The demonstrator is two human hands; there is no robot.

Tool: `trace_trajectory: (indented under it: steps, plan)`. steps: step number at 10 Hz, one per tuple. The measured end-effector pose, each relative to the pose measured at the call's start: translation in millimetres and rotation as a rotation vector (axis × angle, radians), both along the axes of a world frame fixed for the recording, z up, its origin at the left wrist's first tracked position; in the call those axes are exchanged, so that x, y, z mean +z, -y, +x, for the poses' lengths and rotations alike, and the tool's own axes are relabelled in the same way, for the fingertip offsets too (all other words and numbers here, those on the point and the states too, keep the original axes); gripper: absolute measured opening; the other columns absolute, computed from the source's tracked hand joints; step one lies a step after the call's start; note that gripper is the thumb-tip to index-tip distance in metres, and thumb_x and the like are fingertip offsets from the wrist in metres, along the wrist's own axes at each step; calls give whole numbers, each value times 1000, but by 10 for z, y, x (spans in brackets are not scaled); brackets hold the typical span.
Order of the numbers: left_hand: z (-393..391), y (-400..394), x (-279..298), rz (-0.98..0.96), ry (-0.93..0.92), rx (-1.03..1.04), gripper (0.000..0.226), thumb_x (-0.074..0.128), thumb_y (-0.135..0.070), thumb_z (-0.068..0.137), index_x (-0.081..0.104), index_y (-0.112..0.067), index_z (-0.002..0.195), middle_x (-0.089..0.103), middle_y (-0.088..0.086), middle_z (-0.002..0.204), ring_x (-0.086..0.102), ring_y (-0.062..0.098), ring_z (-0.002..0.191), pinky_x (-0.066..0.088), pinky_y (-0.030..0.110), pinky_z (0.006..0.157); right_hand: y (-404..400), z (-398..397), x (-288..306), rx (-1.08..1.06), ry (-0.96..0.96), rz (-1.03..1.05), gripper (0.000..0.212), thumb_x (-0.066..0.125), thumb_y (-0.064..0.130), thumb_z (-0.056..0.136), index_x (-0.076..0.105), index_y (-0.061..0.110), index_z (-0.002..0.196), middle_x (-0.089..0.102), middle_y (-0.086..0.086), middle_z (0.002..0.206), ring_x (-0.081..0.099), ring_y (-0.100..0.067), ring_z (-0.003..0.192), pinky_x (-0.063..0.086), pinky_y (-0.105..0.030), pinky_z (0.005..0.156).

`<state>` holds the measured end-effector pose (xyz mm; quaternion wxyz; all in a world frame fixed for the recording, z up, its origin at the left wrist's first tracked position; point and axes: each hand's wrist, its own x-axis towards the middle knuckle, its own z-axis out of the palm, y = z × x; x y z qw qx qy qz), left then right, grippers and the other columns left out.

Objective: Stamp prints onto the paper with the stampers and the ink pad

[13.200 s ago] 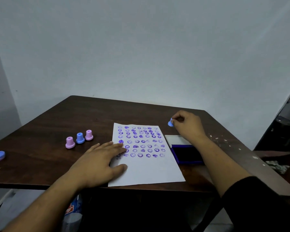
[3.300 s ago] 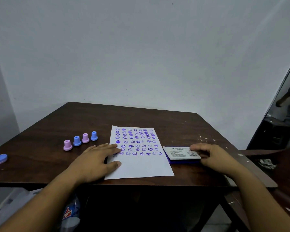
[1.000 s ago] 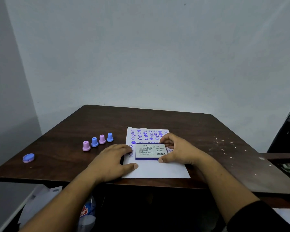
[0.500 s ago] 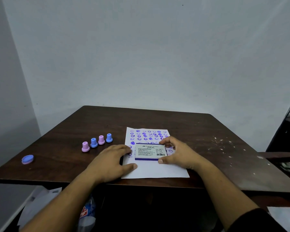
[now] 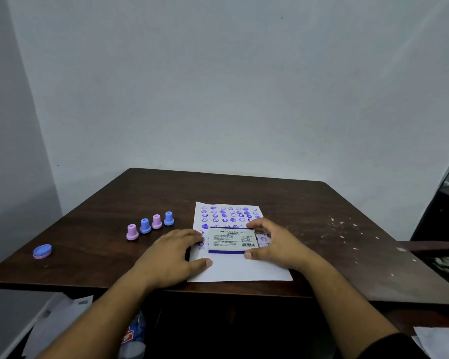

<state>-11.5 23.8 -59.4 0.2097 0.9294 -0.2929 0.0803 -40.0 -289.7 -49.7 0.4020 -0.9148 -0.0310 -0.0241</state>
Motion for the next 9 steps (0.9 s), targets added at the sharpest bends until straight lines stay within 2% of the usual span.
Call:
trace_trajectory:
  steps: [1, 2, 4, 5, 7, 8, 9]
  plan:
    - [-13, -2, 13, 4, -2, 0, 79, 50, -82, 77, 53, -37, 142, 45, -23, 151, 37, -3, 136, 28, 22, 114, -16, -21, 20, 0, -7, -12, 72, 95, 49, 59, 59, 52, 121, 63, 27, 123, 61, 10, 115, 47, -7, 85]
    - [-34, 1, 26, 6, 0, 0, 79, 49, -82, 77, 53, -38, 142, 45, -23, 151, 37, -4, 136, 27, 20, 113, -33, -38, 34, 1, -1, -12, 70, 92, 57, 53, 58, 59, 115, 62, 27, 123, 64, 6, 113, 49, -11, 88]
    - [-66, 3, 76, 11, -9, 2, 79, 48, -82, 78, 49, -40, 145, 42, -25, 153, 34, -6, 136, 26, 20, 113, -42, -55, 46, 2, 11, -16, 72, 92, 56, 54, 57, 60, 116, 62, 22, 130, 65, -2, 117, 55, -25, 101]
    - [-108, 16, 102, 8, -13, -3, 79, 47, -81, 78, 48, -40, 145, 41, -25, 153, 34, -7, 137, 26, 20, 115, -41, -79, 54, -9, 5, -28, 77, 92, 55, 56, 56, 58, 124, 61, 16, 133, 66, -3, 114, 56, -23, 98]
    - [-161, 21, 149, -24, 25, -29, 75, 49, -80, 79, 50, -41, 143, 41, -31, 149, 34, -12, 133, 24, 12, 110, -57, -96, 81, -13, -15, -39, 84, 92, 56, 57, 57, 51, 133, 59, 11, 137, 65, -8, 119, 55, -33, 107]
    - [-172, 31, 164, -46, 3, -42, 71, 49, -77, 82, 51, -39, 142, 42, -32, 147, 35, -14, 130, 25, 10, 109, -57, -104, 116, 2, -40, -24, 84, 92, 60, 58, 55, 50, 132, 60, 9, 136, 63, -3, 120, 53, -30, 108]
    - [-139, 37, 293, -76, 3, -22, 65, 52, -69, 86, 52, -36, 142, 41, -34, 143, 37, -15, 129, 17, -4, 98, -61, -96, 278, -20, 21, -13, 87, 88, 66, 63, 54, 45, 140, 62, 12, 134, 61, 3, 118, 54, -23, 99]
